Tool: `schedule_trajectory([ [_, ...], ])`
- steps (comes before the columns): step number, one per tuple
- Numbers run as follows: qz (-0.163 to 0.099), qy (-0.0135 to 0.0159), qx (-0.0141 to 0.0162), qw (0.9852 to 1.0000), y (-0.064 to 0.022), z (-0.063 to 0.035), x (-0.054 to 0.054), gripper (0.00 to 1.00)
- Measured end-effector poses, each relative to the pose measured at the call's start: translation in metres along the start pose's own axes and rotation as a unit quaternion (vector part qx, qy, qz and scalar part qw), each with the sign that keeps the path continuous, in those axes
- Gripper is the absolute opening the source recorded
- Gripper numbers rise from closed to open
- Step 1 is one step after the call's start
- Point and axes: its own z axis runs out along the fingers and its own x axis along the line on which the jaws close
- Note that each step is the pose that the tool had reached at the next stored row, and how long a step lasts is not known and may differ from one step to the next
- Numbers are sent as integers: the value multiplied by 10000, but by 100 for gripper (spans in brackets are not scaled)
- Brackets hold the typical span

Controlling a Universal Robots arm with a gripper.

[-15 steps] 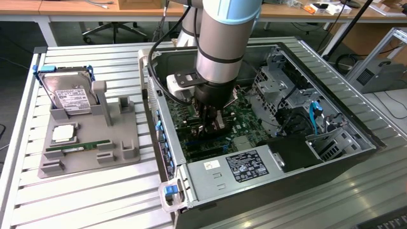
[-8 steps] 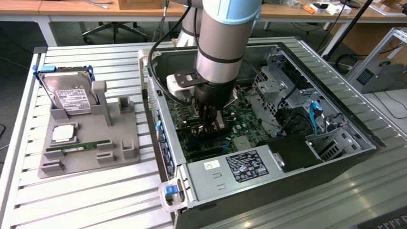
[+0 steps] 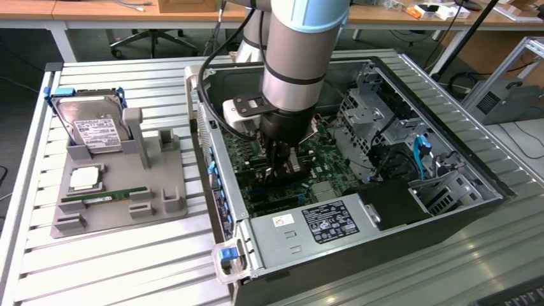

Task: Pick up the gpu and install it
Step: 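Insert the gpu into the slot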

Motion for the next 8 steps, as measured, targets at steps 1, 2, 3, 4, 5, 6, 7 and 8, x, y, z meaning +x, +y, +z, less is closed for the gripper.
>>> schedule_trajectory([
  [1, 0, 0, 0, 10000, -3, 0, 0, 27],
  [2, 0, 0, 1, 10000, -5, -2, 0, 27],
  [3, 0, -1, 1, 10000, -5, -5, 0, 27],
  [4, 0, -3, 2, 10000, -7, -10, 0, 27],
  [5, 0, -5, 4, 10000, -8, -17, -1, 27],
  [6, 0, -6, 5, 10000, -8, -24, -1, 27],
  [7, 0, -3, 2, 10000, -8, -36, -1, 27],
  [8, -1, -1, 2, 10000, -9, -43, -1, 27],
])
